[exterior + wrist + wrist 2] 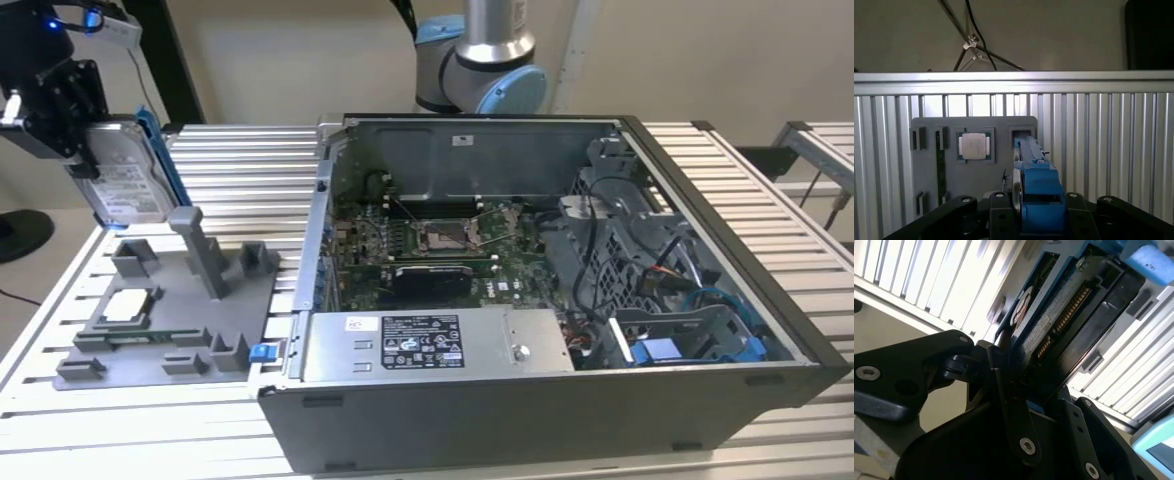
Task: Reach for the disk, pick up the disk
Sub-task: 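Pick up the disk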
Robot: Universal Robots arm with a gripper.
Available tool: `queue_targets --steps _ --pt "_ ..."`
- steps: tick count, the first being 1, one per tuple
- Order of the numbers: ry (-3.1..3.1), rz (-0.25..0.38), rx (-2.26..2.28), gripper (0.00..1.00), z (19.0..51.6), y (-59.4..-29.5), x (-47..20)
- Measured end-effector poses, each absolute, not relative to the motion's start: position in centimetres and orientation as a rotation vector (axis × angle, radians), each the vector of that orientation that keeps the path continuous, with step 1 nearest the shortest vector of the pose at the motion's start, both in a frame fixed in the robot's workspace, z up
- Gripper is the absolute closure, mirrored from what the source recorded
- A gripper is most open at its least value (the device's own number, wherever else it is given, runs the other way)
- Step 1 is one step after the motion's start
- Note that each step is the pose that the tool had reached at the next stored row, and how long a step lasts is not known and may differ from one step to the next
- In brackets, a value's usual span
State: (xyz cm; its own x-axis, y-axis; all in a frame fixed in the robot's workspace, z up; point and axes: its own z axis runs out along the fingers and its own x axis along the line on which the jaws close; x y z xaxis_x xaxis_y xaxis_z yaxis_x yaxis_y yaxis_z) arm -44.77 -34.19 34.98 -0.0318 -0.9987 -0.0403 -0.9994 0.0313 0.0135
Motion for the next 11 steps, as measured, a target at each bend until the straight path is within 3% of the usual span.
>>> queue_targets --steps 11 --pt "2.242 0.059 -2.172 1.00 35.52 -34.18 -44.77"
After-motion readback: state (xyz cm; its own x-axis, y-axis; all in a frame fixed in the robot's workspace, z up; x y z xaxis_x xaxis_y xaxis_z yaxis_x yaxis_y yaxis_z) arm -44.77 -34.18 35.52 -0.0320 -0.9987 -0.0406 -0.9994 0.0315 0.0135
